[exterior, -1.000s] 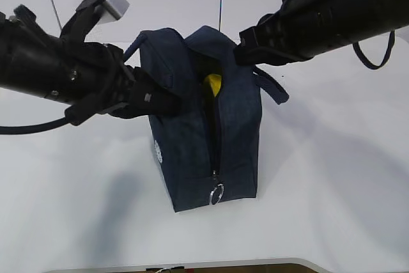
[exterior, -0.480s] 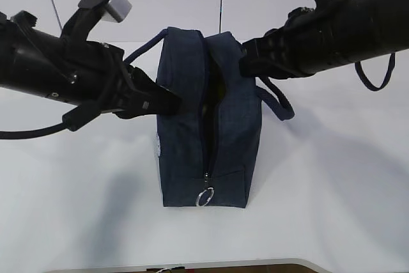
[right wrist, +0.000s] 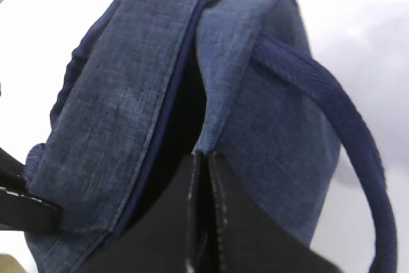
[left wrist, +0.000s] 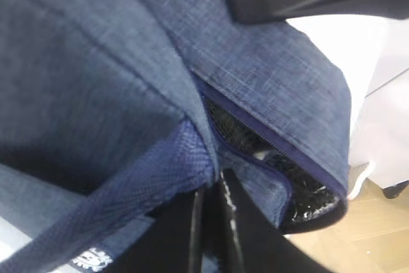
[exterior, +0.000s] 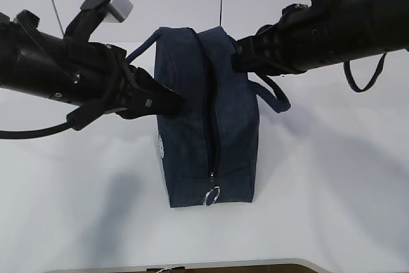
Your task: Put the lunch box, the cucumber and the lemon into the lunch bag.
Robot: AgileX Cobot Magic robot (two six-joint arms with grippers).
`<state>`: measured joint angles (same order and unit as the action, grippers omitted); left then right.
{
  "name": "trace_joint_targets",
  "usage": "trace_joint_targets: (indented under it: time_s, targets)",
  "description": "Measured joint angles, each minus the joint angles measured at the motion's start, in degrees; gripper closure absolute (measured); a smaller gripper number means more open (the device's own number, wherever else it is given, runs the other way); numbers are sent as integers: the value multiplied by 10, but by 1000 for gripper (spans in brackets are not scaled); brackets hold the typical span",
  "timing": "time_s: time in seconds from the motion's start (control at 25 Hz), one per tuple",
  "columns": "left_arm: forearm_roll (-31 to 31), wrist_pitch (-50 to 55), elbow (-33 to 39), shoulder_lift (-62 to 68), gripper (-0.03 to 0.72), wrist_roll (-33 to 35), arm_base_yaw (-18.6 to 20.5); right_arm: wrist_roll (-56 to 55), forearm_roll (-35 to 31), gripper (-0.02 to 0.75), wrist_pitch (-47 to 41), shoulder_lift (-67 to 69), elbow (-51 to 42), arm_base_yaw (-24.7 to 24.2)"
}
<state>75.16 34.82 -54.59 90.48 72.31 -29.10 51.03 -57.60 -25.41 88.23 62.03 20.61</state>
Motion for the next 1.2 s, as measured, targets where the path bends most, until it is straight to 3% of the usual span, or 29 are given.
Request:
trace_joint_targets:
  time_s: [0.2, 0.6, 1.0, 1.2]
  targets:
    - [1, 2, 0, 12, 698, 0, 0, 12, -12, 682, -20, 13, 0, 0]
    - [8, 7, -2, 22, 698, 0, 0, 16, -16, 426, -22, 13, 0, 0]
    - [29, 23, -2, 22, 698, 0, 0, 20, -16, 389, -56, 13, 36, 0]
    - [30, 24, -2, 22, 698, 0, 0, 44, -16, 324, -96, 13, 58, 0]
